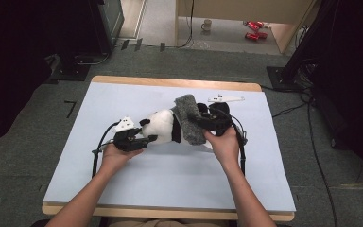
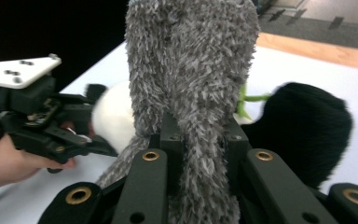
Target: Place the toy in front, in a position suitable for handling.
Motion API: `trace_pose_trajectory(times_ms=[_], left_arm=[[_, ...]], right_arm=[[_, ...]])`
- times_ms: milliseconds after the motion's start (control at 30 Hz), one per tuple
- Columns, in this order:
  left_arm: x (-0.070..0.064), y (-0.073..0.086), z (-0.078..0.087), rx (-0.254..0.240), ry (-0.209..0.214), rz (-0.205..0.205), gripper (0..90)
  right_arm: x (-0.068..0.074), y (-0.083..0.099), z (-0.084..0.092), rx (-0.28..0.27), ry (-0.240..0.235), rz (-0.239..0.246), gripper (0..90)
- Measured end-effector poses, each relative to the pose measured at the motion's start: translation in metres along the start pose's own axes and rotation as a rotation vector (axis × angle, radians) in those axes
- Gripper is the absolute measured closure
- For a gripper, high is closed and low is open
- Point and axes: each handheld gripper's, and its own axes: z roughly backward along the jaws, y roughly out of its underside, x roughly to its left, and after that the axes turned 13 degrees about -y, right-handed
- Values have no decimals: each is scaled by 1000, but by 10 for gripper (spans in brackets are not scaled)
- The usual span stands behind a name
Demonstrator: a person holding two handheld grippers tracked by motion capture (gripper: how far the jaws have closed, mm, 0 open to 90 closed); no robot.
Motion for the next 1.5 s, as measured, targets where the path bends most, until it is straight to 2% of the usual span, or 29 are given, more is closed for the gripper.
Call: trace_pose_trajectory(times_ms=[133, 200, 300, 400, 433, 467, 567, 633, 733, 1000, 1100, 1200, 1267, 1500], left_arm=[[-2, -6, 6, 28, 27, 80, 591], [-4, -9, 9, 45, 37, 107, 602], [-10, -14, 17, 74, 94, 159, 610], [-23, -16, 23, 81, 85, 141, 605], [-28, -15, 23, 98, 79, 144, 599], [-31, -14, 22, 109, 73, 145, 594], [-32, -11, 21, 96, 59, 154, 579], [-32, -11, 21, 102, 44, 156, 569], [-37, -11, 20, 118, 6, 113, 561], [-32, -10, 15, 147, -6, 117, 558], [-28, -9, 13, 150, -4, 132, 557], [-25, -9, 12, 152, 10, 142, 556], [-24, -10, 12, 152, 14, 135, 556], [-19, -9, 11, 155, 45, 153, 555]], right_arm=[[17, -7, 3, -8, -22, 30, 771], [27, -12, 4, -11, -40, 52, 771], [39, -15, 3, -7, -68, 72, 771], [50, -14, -4, 6, -103, 83, 771], [54, -13, -7, 14, -111, 80, 771], [56, -11, -12, 27, -123, 77, 771], [60, -5, -25, 49, -147, 72, 771], [58, 2, -36, 75, -151, 58, 770], [50, 15, -53, 111, -151, 36, 770], [41, 20, -58, 127, -96, 101, 772], [37, 20, -54, 138, -52, 121, 769], [28, 19, -45, 136, -9, 118, 766], [22, 18, -38, 128, -3, 94, 769], [8, 11, -16, 101, 11, 39, 779]])
